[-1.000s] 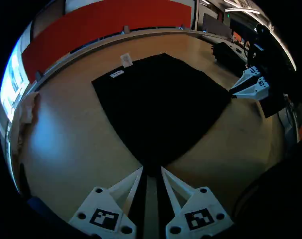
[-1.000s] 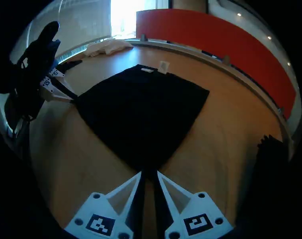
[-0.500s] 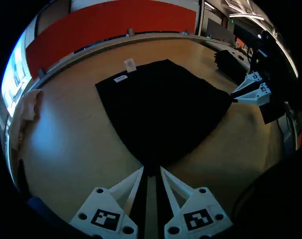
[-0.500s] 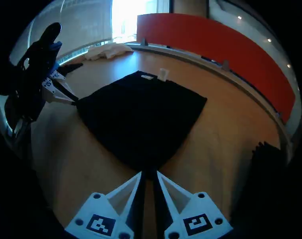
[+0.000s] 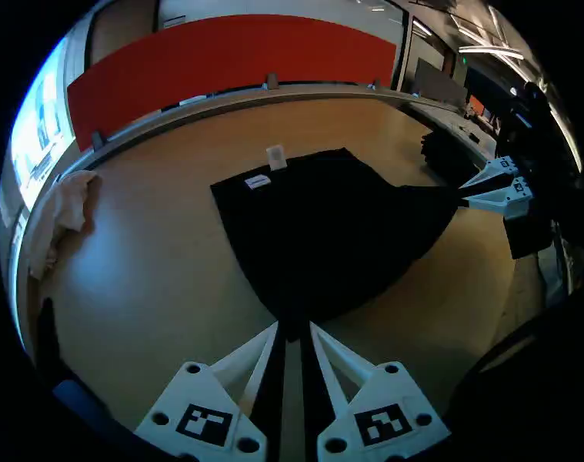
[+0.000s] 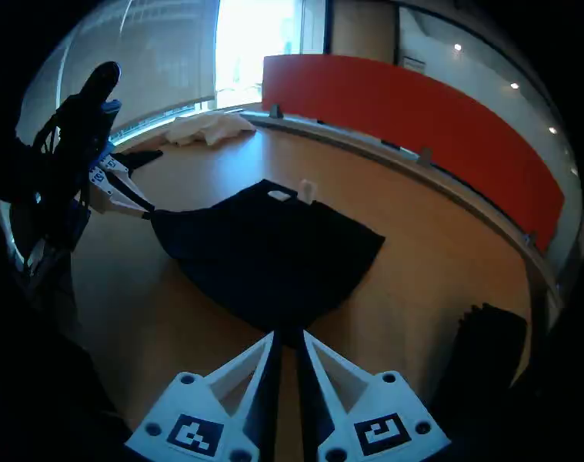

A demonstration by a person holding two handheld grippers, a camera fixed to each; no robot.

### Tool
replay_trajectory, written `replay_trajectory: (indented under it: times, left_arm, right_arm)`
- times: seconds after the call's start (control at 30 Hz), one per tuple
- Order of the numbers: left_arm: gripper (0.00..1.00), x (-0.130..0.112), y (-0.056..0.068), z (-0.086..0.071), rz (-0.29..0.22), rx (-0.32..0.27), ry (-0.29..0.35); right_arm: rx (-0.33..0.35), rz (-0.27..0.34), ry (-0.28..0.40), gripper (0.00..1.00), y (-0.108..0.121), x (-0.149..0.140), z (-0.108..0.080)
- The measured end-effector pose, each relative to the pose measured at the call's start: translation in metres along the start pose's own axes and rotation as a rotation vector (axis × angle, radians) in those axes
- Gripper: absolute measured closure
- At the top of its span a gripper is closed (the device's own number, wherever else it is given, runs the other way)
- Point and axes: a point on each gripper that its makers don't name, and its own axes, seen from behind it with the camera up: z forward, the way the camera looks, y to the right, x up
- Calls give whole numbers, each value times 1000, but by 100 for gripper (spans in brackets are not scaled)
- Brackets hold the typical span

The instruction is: Fold towel

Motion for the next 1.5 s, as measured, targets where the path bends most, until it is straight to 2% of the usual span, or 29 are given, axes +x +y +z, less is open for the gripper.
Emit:
replay_trajectory:
  times: [0.47,0.8,1.07,1.5]
  left_arm:
    - [87,17,16,-43,-68,-20,23]
    - [87,28,23,-66,-68,-35,33]
    - [87,30,23,-72,-64,-37,34]
    - [87,29,19,-65,-89,-30,30]
  right_arm:
    - [7,-2,30,88,-5,27,-39]
    - [36,5,42,88,-15,38,-62]
    - [53,2,49,88,-18,43,-70]
    - [50,14,40,88,-16,39,-62]
